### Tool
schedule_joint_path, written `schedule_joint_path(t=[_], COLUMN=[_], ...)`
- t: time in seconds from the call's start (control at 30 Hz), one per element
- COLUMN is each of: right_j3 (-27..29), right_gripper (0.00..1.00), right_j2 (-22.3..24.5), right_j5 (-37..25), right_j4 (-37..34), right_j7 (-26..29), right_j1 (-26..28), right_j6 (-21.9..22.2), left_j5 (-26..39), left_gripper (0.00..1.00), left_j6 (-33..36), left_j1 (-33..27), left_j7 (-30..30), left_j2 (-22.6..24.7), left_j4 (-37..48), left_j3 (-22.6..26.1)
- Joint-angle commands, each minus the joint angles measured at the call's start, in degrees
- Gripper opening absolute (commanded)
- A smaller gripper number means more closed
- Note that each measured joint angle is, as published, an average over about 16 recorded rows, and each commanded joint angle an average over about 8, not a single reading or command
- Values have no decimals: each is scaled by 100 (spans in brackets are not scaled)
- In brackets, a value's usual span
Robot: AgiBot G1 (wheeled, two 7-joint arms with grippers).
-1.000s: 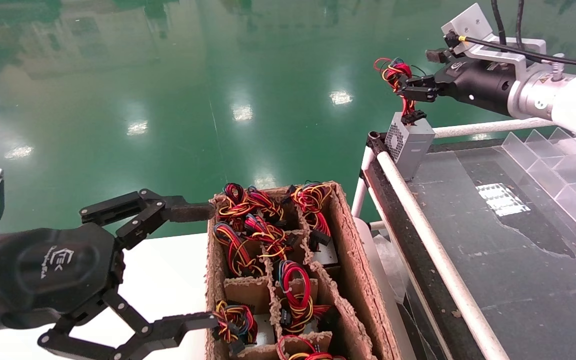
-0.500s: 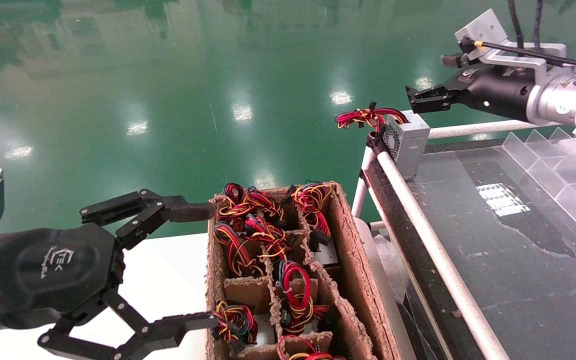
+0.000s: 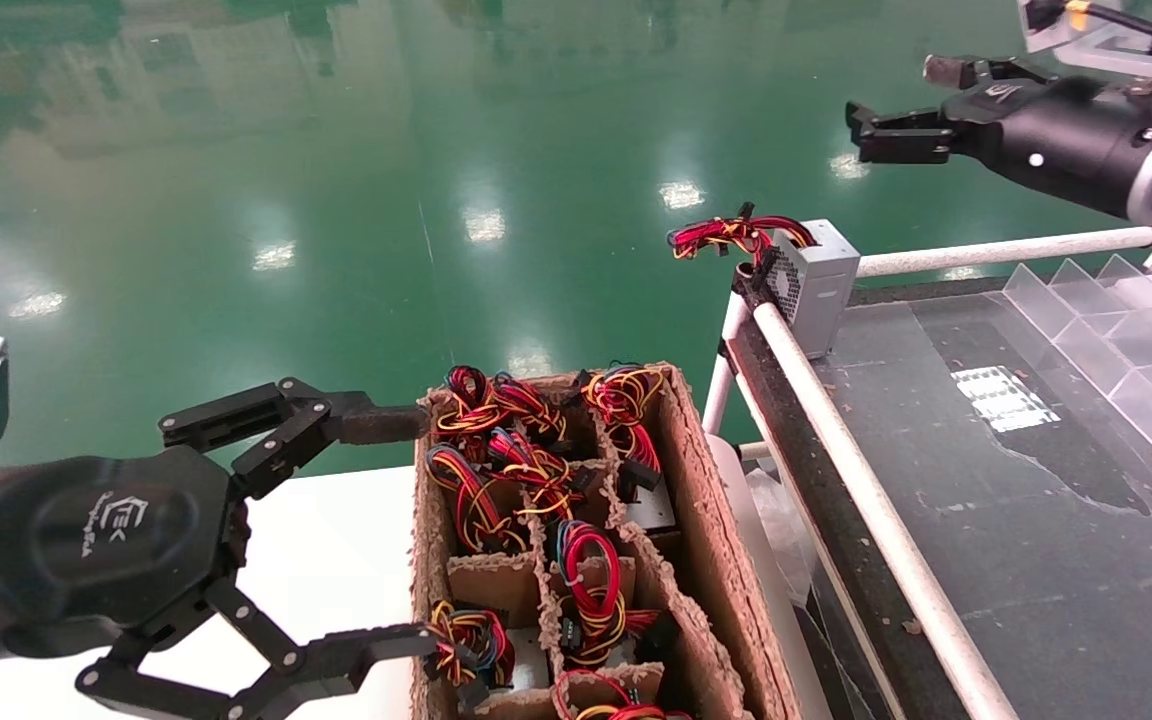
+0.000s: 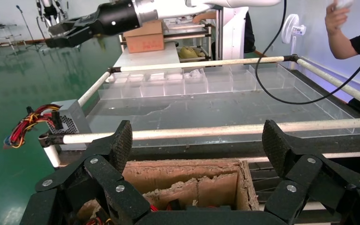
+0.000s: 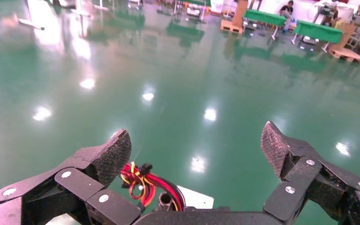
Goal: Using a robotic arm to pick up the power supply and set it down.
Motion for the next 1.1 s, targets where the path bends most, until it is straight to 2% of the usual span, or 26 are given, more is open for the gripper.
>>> schedule_joint_path(t=[0.03, 1.1], right_j3=[39, 510], right_gripper=[100, 100], right_j2=[65, 1467], right_j5=[82, 1594], right_j4=[128, 4090], right_j7=[57, 1302], right_j1=[-81, -2596], right_j6=[-81, -1686], left_j5=[0, -4], left_gripper=[100, 100], left_j6=[0, -1], left_j1=[0, -3], left_j7=[1, 4], left_j2=[0, -2], left_j4=[1, 3], left_j3=[0, 7])
